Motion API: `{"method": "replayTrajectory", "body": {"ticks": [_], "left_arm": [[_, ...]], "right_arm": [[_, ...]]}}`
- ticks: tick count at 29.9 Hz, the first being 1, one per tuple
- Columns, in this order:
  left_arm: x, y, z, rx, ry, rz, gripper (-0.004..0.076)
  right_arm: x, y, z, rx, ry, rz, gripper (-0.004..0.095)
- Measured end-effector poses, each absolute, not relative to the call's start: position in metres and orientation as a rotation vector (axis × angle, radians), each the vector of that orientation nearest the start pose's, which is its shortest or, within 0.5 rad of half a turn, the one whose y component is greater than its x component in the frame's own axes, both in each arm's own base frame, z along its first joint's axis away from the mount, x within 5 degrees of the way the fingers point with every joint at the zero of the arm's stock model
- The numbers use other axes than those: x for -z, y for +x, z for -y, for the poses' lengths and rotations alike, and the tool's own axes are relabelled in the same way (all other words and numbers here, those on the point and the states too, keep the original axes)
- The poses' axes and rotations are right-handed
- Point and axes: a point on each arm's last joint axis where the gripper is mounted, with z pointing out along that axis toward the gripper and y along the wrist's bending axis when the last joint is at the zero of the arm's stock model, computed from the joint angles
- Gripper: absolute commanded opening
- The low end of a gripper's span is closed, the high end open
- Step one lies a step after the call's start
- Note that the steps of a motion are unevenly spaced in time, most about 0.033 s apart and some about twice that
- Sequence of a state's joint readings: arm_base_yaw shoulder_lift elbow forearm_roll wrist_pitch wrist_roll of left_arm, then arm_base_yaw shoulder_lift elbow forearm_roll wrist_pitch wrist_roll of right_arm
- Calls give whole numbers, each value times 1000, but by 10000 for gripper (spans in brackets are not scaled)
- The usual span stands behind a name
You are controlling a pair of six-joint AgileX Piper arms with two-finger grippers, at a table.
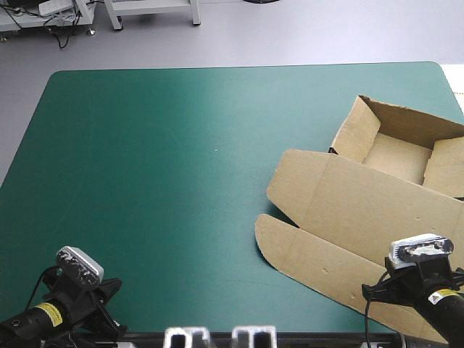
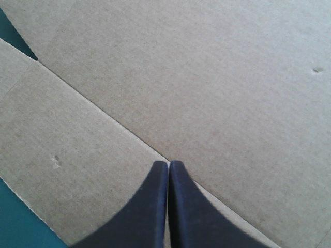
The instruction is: Fold the box
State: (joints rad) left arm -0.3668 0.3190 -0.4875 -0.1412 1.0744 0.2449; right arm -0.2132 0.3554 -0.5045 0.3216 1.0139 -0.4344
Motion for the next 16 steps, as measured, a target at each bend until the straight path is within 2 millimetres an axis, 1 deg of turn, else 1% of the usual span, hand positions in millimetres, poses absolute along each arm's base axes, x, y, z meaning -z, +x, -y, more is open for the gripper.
{"method": "replayTrajectory", "body": {"ticks": [16], "left_arm": [[-265, 33, 25, 237, 713, -2326, -10]], "right_arm": [[-277, 55, -14, -80, -191, -2289, -5]]}}
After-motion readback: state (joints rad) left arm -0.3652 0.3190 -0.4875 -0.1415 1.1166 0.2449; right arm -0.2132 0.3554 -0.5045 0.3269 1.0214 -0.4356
